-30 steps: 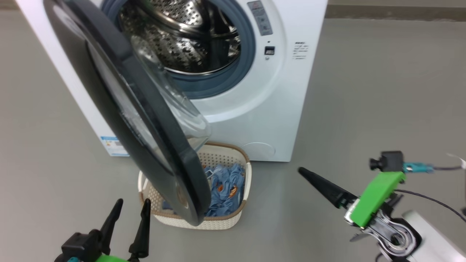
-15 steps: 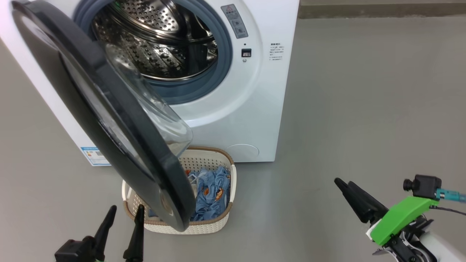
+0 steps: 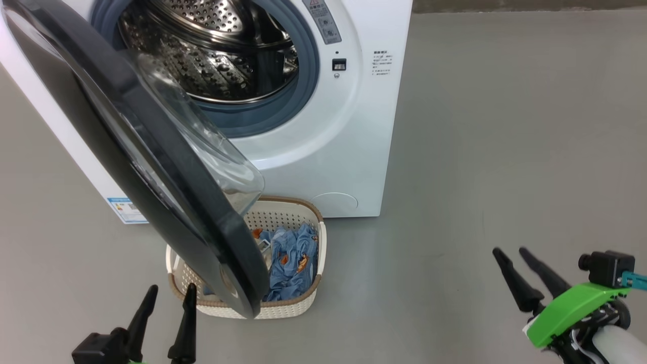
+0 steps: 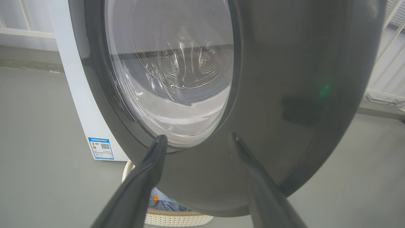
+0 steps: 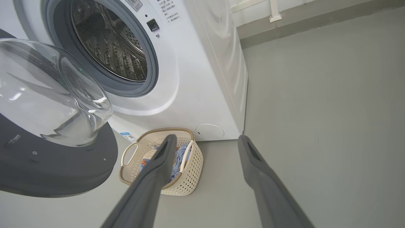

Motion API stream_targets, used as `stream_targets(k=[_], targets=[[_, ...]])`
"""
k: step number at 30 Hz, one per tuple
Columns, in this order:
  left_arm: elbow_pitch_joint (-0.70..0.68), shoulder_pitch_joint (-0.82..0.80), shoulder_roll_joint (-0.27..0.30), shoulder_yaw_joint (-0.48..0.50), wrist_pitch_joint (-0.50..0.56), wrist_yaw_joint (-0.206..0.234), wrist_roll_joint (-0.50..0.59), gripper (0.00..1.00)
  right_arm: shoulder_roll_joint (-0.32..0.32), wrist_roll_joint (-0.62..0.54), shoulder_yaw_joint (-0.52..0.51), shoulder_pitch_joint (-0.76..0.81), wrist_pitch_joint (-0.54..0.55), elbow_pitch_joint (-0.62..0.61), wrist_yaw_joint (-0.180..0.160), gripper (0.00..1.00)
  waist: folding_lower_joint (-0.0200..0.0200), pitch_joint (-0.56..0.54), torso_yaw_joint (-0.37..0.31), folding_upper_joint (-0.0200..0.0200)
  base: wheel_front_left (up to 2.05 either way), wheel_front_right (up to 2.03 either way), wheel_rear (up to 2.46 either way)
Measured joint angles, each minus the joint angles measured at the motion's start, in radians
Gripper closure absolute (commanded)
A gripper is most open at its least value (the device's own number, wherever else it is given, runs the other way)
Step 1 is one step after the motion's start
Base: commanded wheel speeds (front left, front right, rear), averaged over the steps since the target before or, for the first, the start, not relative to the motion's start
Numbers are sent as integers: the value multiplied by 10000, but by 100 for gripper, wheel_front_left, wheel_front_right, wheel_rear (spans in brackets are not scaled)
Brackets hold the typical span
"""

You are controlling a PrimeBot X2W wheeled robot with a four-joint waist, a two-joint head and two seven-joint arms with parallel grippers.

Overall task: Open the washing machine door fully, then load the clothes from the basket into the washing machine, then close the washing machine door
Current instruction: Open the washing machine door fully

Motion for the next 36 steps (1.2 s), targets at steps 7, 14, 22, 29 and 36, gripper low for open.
stream_targets(k=[7,14,22,29,36], targets=[[4,-37,-33,63,0,0,2,0,790,-2727,-2107,432,-2,-439,0,0,0,46,45,-1,0,0,0],[-42,-38,-40,125,0,0,4,0,1429,-4853,-4031,1165,-8,-1221,0,0,0,62,72,0,0,0,0],[-94,-39,-40,150,0,0,4,0,1916,-6048,-5147,1871,-10,-1509,0,0,0,69,125,0,0,0,0],[-88,-41,-107,163,0,0,4,0,2274,-6343,-5595,2480,-10,-1440,0,0,0,93,170,0,0,0,0],[-82,-86,-123,293,0,0,15,43,2391,-6426,-5764,2544,-12,-1509,0,0,0,76,160,0,0,0,0]])
